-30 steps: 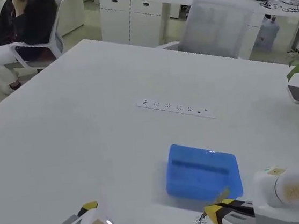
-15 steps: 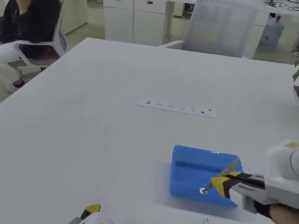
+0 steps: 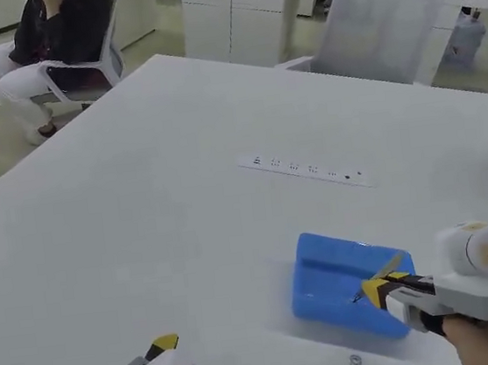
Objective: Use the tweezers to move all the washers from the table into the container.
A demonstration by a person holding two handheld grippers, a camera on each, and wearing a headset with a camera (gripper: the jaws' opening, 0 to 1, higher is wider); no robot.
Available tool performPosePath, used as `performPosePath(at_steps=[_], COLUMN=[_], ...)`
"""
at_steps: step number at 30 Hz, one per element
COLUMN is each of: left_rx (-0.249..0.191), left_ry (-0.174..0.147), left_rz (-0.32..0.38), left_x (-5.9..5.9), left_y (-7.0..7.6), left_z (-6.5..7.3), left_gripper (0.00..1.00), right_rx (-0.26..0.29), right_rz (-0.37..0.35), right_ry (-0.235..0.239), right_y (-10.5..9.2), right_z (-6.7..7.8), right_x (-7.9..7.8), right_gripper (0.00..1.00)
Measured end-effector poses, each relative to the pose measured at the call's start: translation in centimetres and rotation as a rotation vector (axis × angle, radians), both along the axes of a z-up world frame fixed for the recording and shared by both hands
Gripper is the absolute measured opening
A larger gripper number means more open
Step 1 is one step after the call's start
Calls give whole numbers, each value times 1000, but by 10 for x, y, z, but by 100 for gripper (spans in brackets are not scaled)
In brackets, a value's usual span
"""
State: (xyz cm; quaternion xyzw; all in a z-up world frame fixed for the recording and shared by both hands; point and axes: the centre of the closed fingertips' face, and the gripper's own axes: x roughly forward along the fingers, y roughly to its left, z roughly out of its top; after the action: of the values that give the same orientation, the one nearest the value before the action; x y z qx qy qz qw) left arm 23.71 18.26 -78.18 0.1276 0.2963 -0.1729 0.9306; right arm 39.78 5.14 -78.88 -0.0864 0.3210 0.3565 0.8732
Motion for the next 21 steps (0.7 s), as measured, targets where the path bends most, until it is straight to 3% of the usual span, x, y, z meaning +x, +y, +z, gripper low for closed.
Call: performPosePath(at_steps=[11, 21], left_rx=[11, 18], left_ry=[10, 6], left_rz=[-8, -6], left_x=[-1, -1], left_y=[-1, 0], left_z=[-2, -2], left_gripper=[83, 82], right_rx=[-12, -16], right_rz=[14, 6], right_ry=[36, 51], right_y=[10, 6], right_z=[-21, -26], right_x=[3, 3], right_gripper=[2, 3])
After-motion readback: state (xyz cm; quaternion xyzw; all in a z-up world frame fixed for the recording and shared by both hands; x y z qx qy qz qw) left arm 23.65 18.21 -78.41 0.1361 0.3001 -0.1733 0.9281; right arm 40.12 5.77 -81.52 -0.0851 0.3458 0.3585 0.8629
